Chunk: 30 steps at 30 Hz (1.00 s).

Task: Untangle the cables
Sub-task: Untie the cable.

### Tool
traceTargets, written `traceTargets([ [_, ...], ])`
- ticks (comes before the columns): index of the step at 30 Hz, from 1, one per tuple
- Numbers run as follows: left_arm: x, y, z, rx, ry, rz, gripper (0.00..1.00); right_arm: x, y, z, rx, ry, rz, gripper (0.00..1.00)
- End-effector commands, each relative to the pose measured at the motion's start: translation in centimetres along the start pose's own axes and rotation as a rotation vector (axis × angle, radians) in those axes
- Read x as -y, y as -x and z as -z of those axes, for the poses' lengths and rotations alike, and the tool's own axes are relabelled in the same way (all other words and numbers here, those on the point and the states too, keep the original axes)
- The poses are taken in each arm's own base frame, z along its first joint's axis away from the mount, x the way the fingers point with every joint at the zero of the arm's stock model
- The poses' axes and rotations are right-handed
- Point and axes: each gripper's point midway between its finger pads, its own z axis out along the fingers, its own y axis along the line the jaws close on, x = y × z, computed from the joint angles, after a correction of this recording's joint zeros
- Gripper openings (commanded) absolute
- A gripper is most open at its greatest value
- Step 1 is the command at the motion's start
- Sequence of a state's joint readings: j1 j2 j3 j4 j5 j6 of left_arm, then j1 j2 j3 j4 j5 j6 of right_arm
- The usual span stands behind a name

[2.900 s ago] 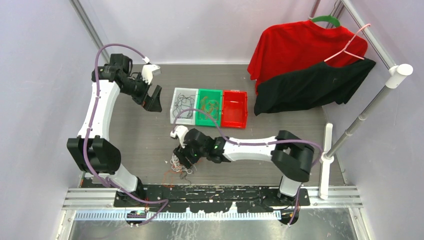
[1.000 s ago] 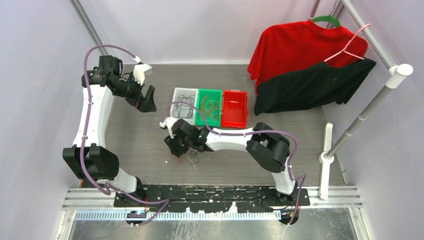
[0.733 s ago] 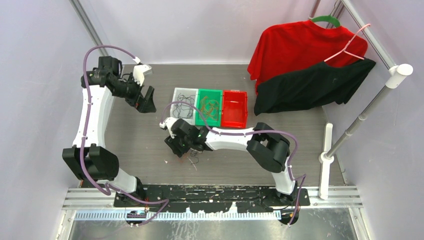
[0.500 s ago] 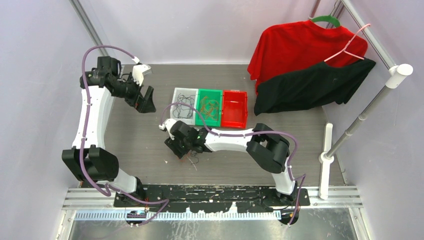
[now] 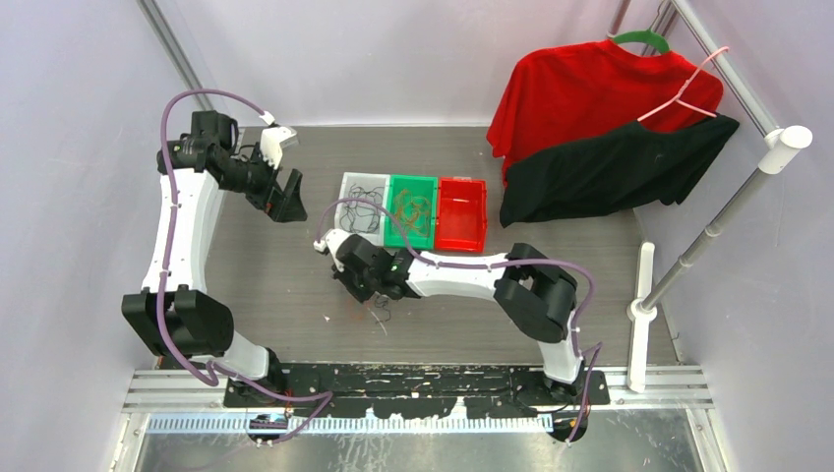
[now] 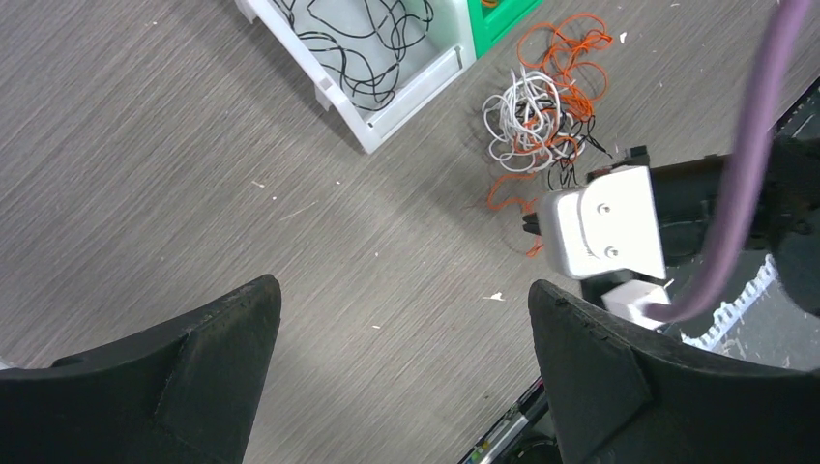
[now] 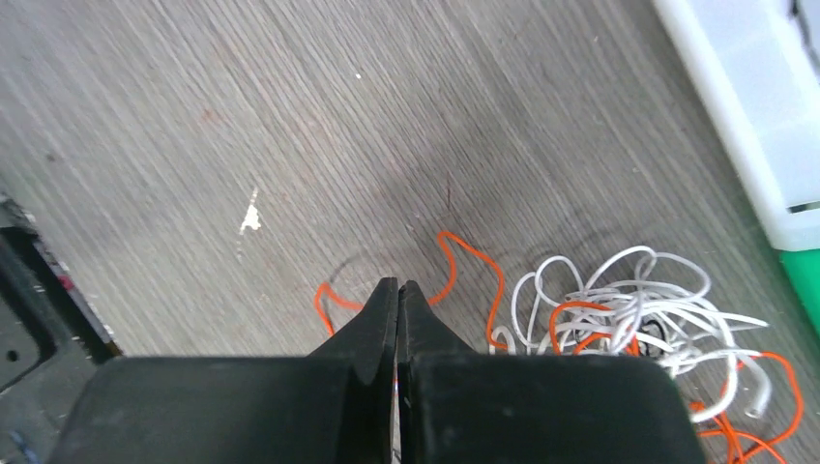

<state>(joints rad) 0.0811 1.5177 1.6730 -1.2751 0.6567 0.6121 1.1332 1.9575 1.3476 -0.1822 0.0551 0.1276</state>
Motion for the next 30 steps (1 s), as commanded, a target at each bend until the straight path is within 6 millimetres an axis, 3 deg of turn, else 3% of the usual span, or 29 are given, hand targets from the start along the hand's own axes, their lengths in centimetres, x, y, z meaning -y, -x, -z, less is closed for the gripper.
traceTargets([
  [1,0.9,1.4,1.5,0.066,0.004,-0.041,0.98,-1.0,6.0,4.5,0.183,0.031,-0.025,0.01],
  [2,0.9,1.4,1.5,0.065,0.004,-0.042,0.98,-1.1,6.4,4.9,0.196,0.034,-0.044,0.02],
  [3,1.0,1.4,1.5,0.065,0.003,-0.042,0.98,-1.0,6.6,5.3,0.204,0.032,-0.057,0.10],
  [5,1.0,1.3,1.6,0.065,0.004,-0.044,0.98,-0.7,6.7,5.7,0.197,0.005,-0.117,0.39],
  [13,1.0,1.4,1.6,0.068,0.006,-0.051,0.98,-0.2,4.8,4.2,0.155,-0.085,-0.344,0.61],
  [22,1.5,1.5,1.8,0.082,-0.005,-0.069,0.98,-1.8,3.1,0.7,0.073,-0.059,-0.330,0.58],
  [30,1.6,1.5,1.7,0.086,-0.012,-0.068,0.98,-1.9,1.8,-0.7,0.046,-0.115,-0.285,0.54],
])
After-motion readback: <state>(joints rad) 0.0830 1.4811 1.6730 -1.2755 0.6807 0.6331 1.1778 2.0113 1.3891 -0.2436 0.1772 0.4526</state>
